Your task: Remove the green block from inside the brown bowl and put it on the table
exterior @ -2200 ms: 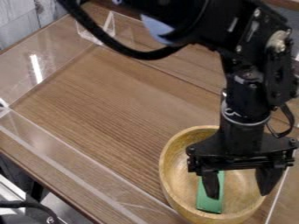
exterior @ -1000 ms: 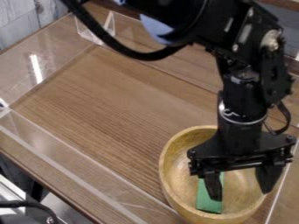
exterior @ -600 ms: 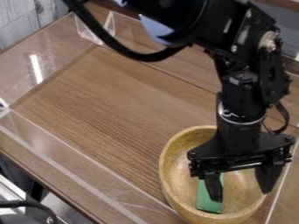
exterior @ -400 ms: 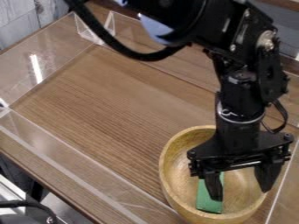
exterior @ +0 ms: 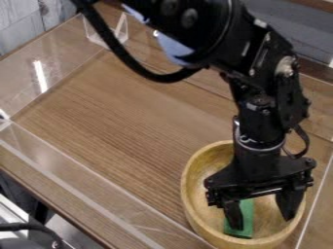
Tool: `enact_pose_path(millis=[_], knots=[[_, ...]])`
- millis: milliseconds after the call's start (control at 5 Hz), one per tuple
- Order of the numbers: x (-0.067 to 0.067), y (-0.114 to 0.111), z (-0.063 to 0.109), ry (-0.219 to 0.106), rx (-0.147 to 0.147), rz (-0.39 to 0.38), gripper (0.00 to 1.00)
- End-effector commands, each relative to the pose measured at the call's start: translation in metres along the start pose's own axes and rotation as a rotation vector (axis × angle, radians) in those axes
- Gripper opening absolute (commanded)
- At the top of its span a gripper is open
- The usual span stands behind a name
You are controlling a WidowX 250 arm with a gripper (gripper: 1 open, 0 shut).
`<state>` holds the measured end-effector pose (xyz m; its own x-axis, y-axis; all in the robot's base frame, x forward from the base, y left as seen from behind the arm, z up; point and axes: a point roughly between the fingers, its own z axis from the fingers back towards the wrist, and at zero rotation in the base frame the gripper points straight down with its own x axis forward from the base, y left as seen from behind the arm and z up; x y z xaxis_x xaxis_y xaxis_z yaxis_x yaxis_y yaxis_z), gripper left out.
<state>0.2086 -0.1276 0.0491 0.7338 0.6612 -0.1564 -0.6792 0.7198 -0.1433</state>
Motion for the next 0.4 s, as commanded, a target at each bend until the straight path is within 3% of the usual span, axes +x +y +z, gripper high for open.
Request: enact_pose_path(millis=[0,200], knots=[[0.0059,-0.0031,-0.0028,-0.013,-0.029,0.014,1.0],[0.0089,-0.0019,-0.011,-0.015,-0.031,0.027,1.0]])
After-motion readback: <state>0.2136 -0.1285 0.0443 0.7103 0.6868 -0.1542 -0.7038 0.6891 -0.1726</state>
